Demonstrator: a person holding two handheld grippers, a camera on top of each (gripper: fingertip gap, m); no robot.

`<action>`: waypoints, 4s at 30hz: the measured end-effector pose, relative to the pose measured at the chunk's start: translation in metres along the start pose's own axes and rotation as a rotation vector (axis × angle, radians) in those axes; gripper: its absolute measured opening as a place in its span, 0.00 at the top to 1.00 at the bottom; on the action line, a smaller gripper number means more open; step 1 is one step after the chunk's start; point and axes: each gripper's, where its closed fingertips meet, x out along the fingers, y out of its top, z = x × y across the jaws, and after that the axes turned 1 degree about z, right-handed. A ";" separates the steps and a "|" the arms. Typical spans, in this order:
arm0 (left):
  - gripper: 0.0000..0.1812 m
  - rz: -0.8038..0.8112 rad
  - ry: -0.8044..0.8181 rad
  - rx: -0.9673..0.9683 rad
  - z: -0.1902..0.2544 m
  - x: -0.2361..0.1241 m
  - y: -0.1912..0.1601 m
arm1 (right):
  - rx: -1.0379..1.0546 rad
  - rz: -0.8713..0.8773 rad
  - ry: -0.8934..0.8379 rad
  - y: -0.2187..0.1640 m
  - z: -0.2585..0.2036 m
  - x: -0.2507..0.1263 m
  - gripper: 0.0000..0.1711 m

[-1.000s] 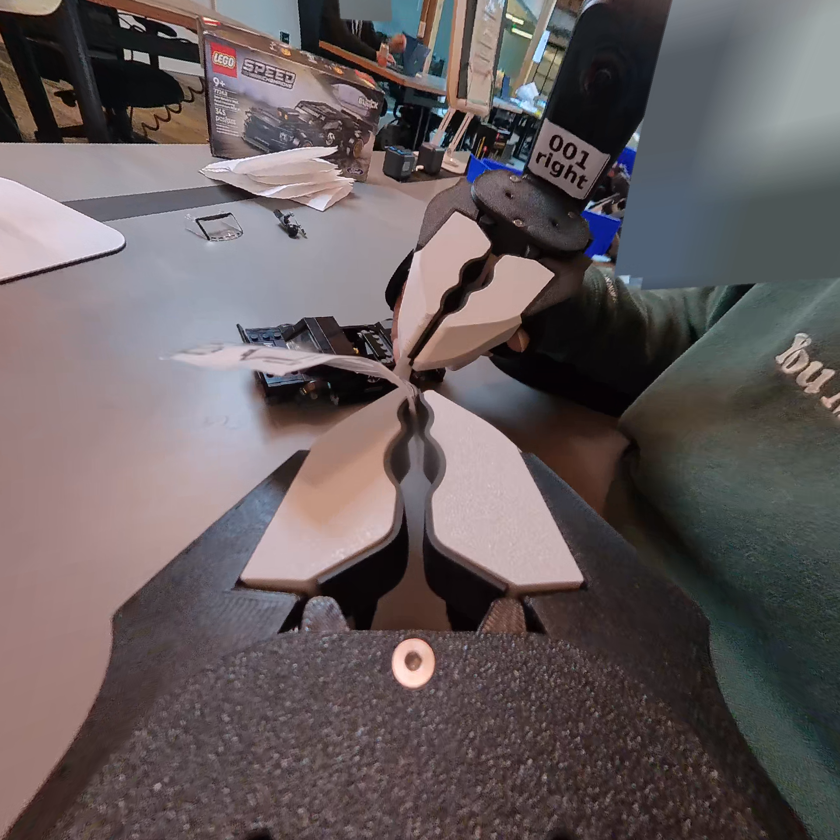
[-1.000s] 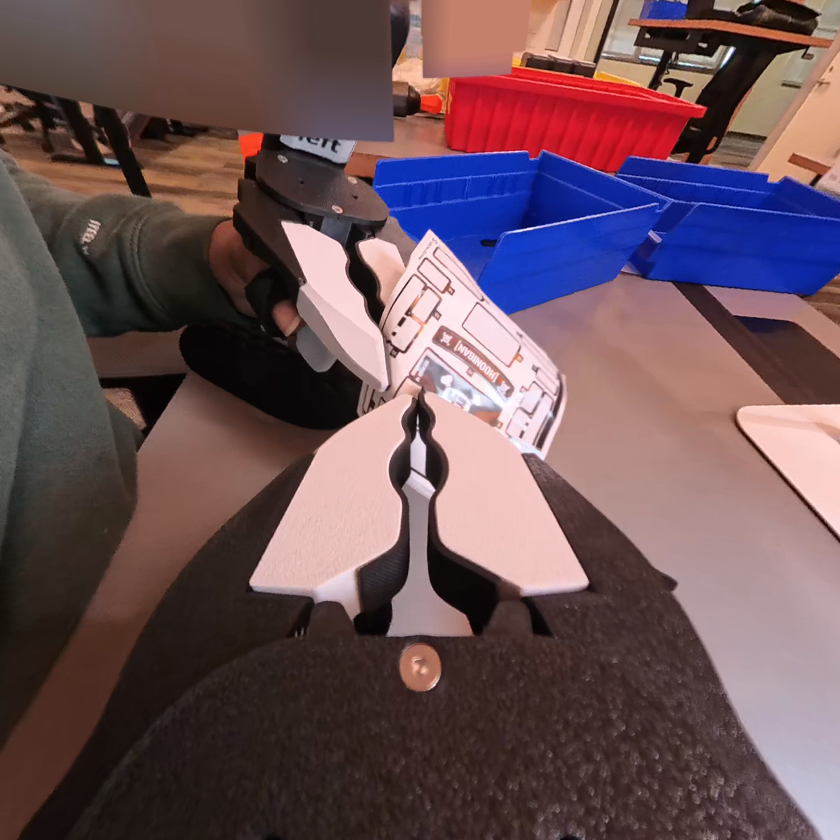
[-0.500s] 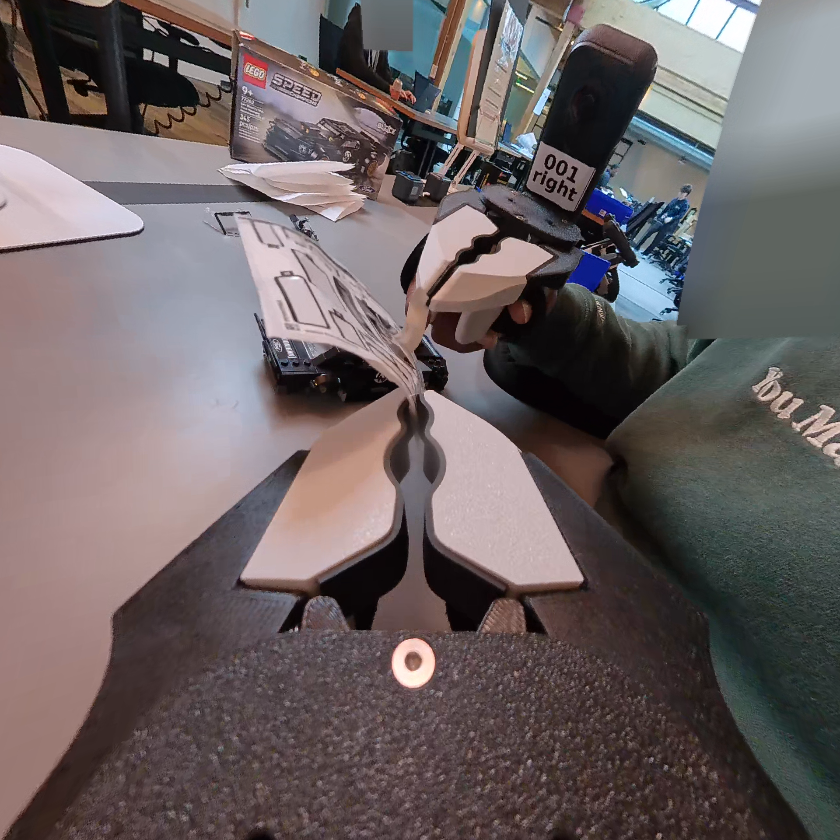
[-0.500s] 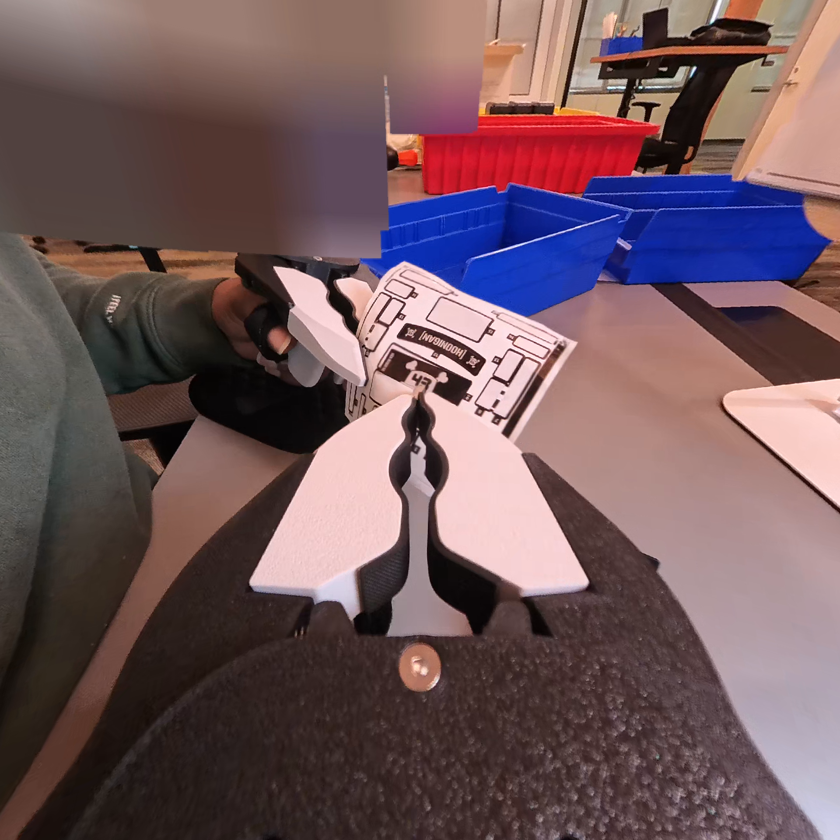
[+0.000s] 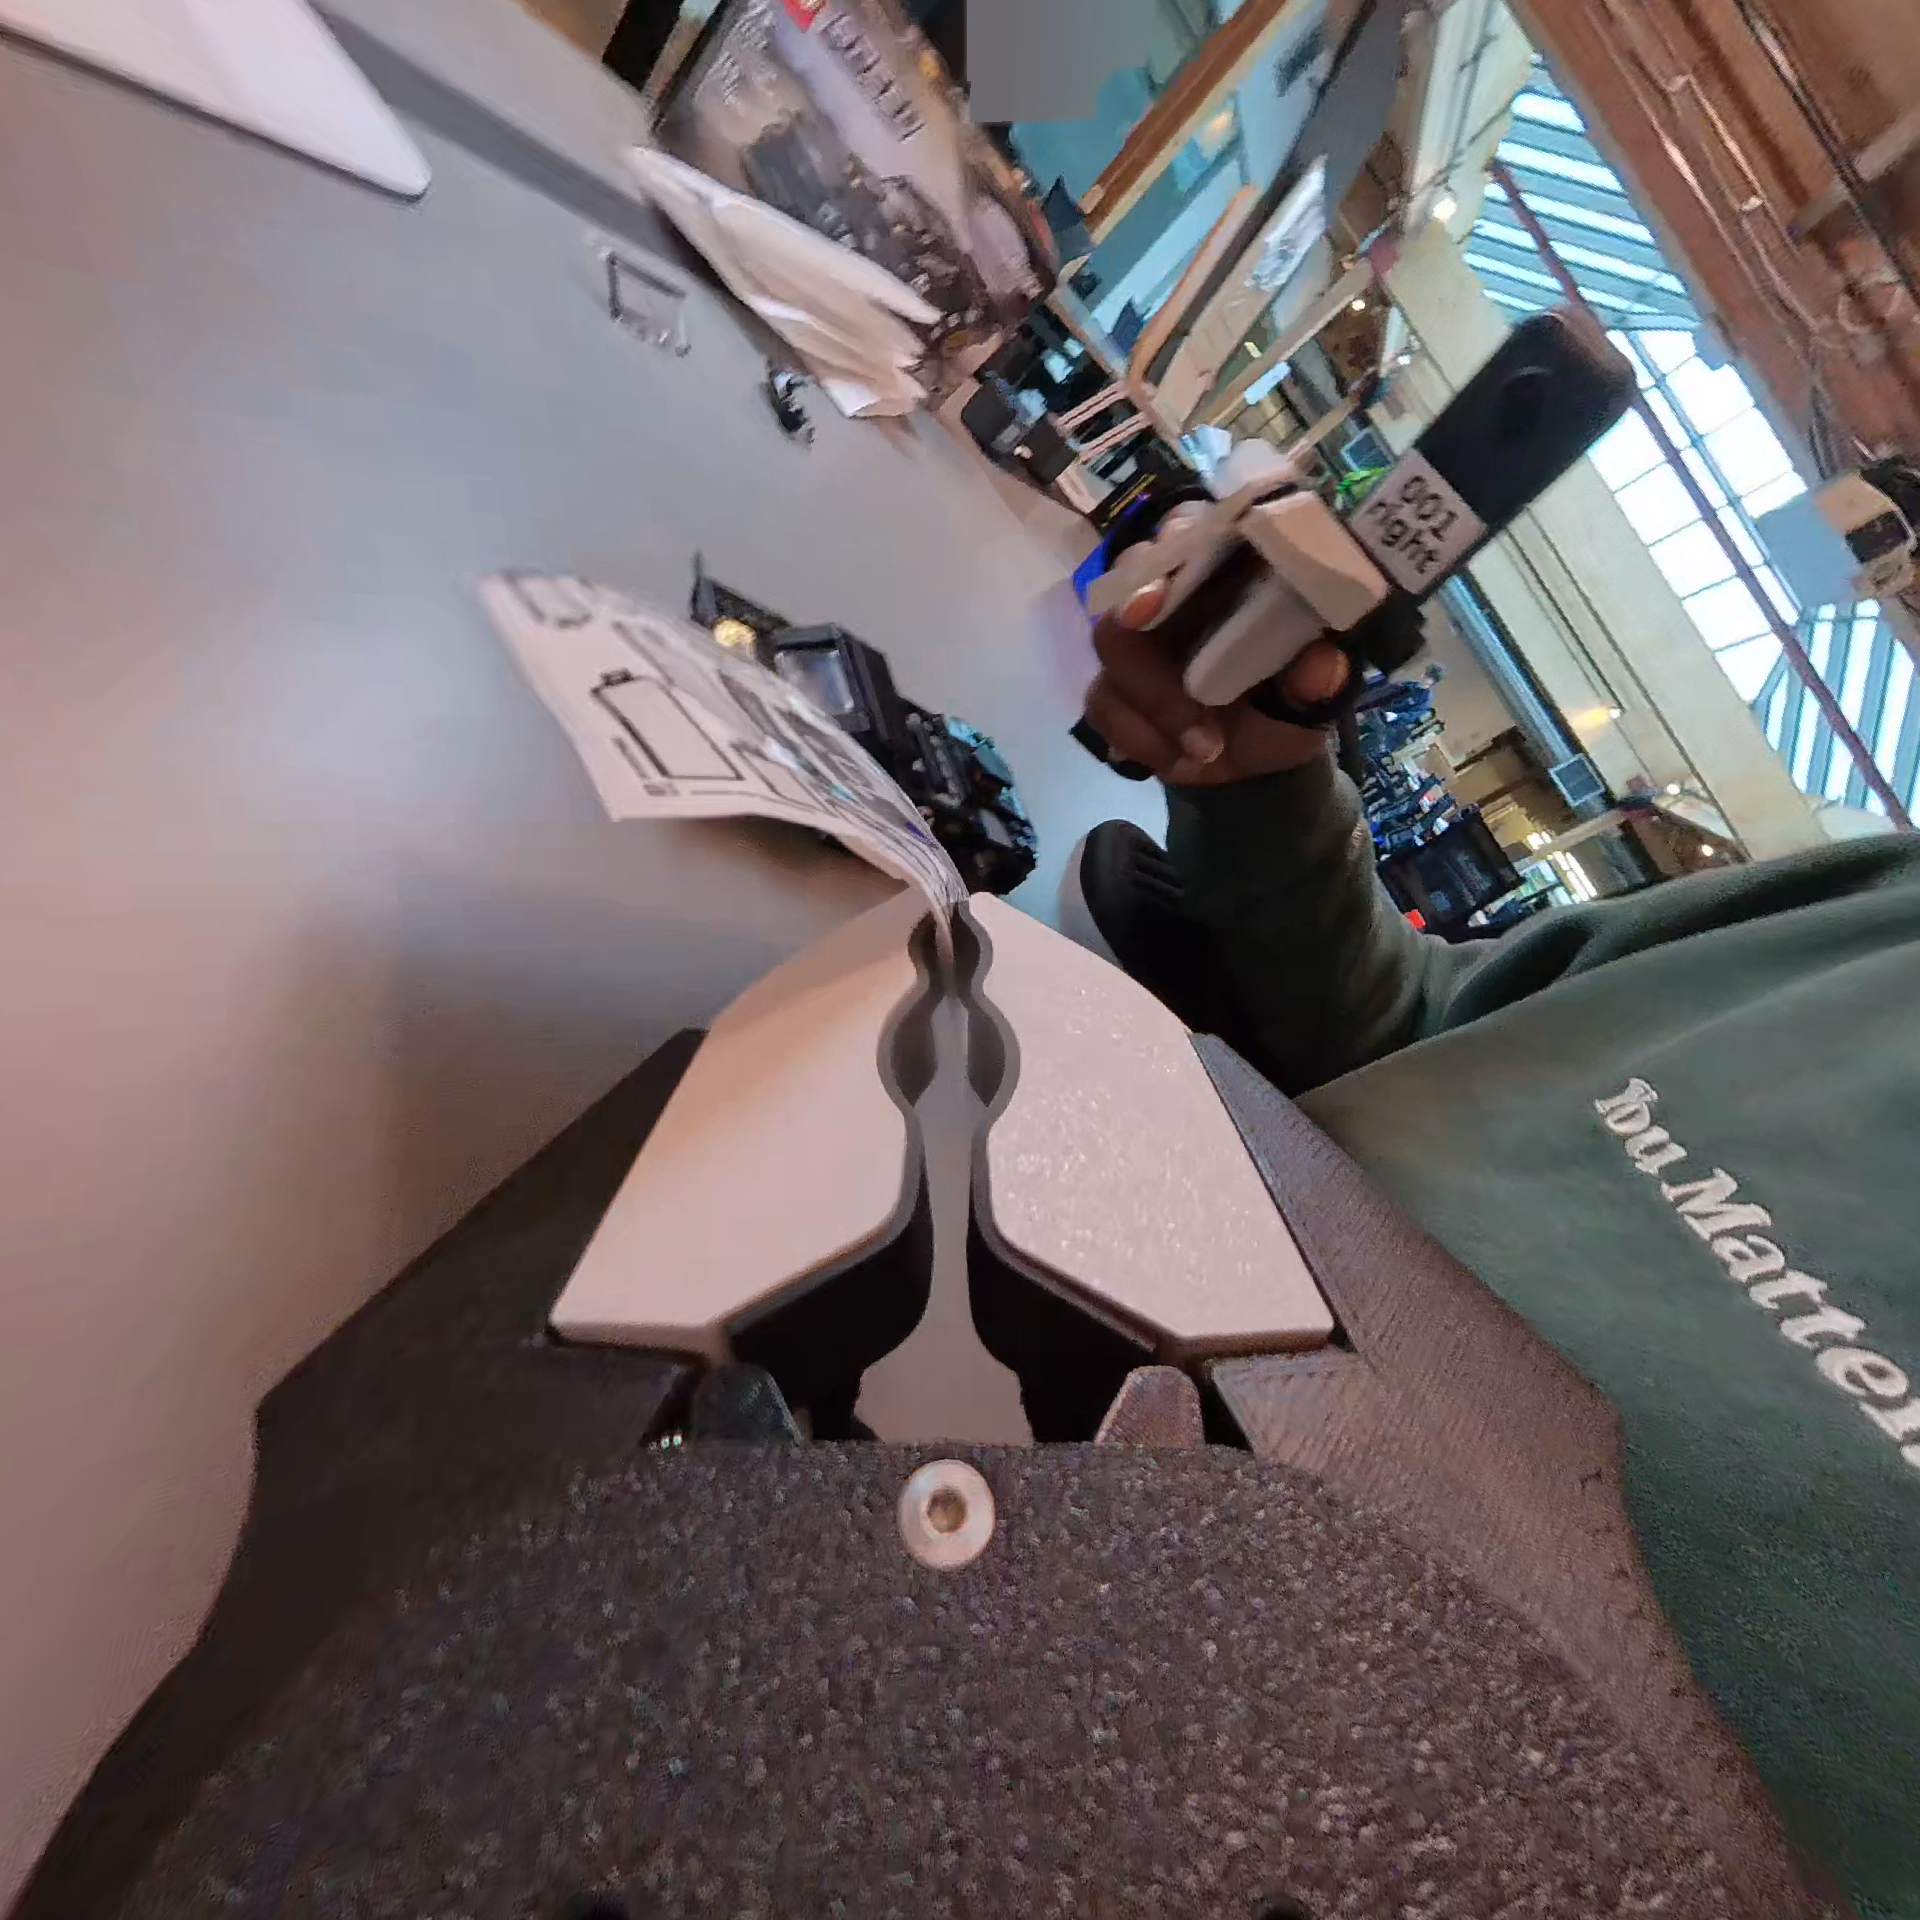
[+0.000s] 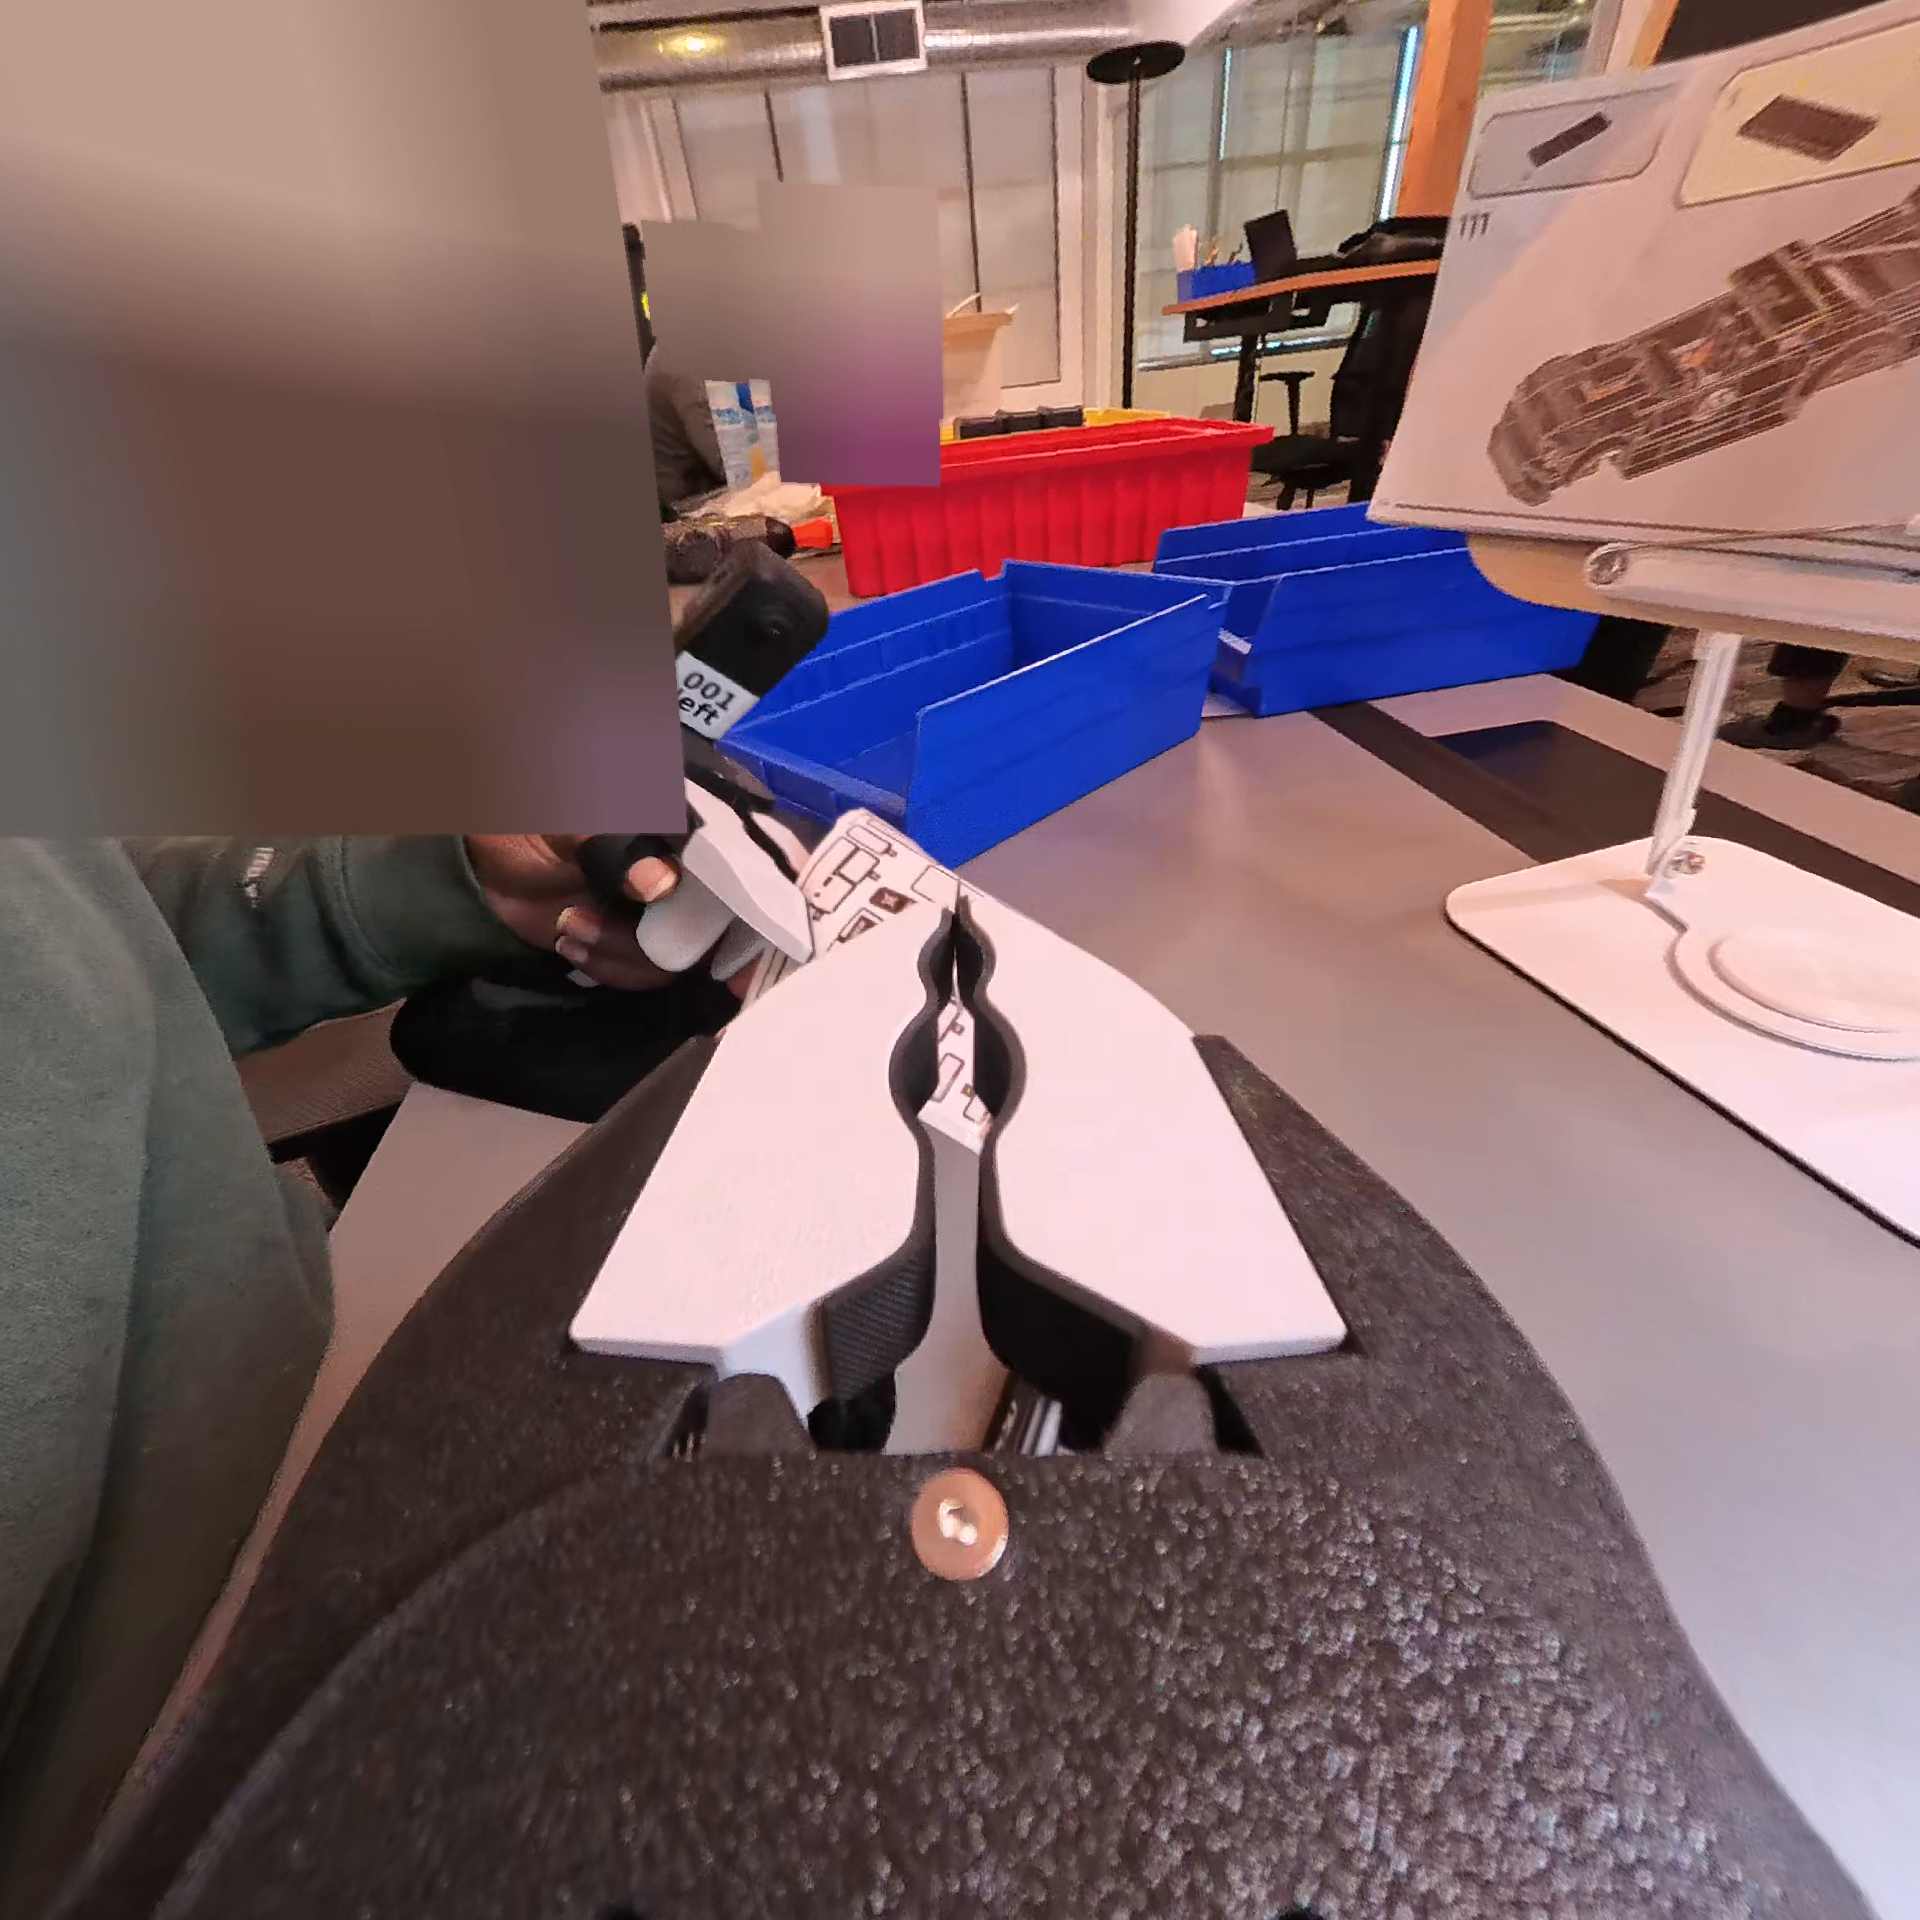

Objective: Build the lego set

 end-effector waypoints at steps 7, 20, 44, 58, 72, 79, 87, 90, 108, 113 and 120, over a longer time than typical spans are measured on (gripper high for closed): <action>1.00 -0.124 0.102 -0.057 -0.035 0.007 0.003 | -0.009 0.000 -0.008 -0.001 0.002 -0.004 1.00; 0.61 -0.291 0.590 0.118 -0.087 -0.029 -0.001 | -0.034 -0.020 -0.036 -0.005 0.005 -0.010 1.00; 0.98 -0.250 0.071 0.582 -0.006 0.103 0.020 | -0.930 -0.404 -0.499 -0.050 0.031 -0.033 1.00; 0.78 -0.317 0.228 0.586 -0.057 0.102 0.012 | -1.105 -0.503 -0.516 -0.072 0.034 -0.023 1.00; 0.73 -0.392 0.214 0.594 -0.058 0.108 -0.002 | -1.007 -0.466 -0.544 -0.068 0.039 -0.030 1.00; 0.77 -0.384 0.259 0.606 -0.064 0.109 0.006 | -0.997 -0.486 -0.514 -0.075 0.034 -0.026 1.00; 0.85 -0.219 0.069 0.455 -0.021 0.104 0.031 | -1.050 -0.382 -0.511 -0.061 0.026 -0.024 1.00; 0.87 -0.148 -0.199 0.133 0.010 0.106 0.035 | -1.138 -0.311 -0.492 -0.048 0.018 -0.021 1.00; 0.94 -0.089 -0.586 -0.500 0.046 0.103 0.052 | -1.515 -0.240 -0.282 -0.028 -0.018 -0.011 1.00; 0.97 -0.105 -0.576 -0.493 0.046 0.103 0.051 | -1.516 -0.250 -0.284 -0.029 -0.018 -0.011 1.00; 1.00 -0.091 -0.557 -0.464 0.045 0.105 0.050 | -1.512 -0.266 -0.289 -0.030 -0.015 -0.012 1.00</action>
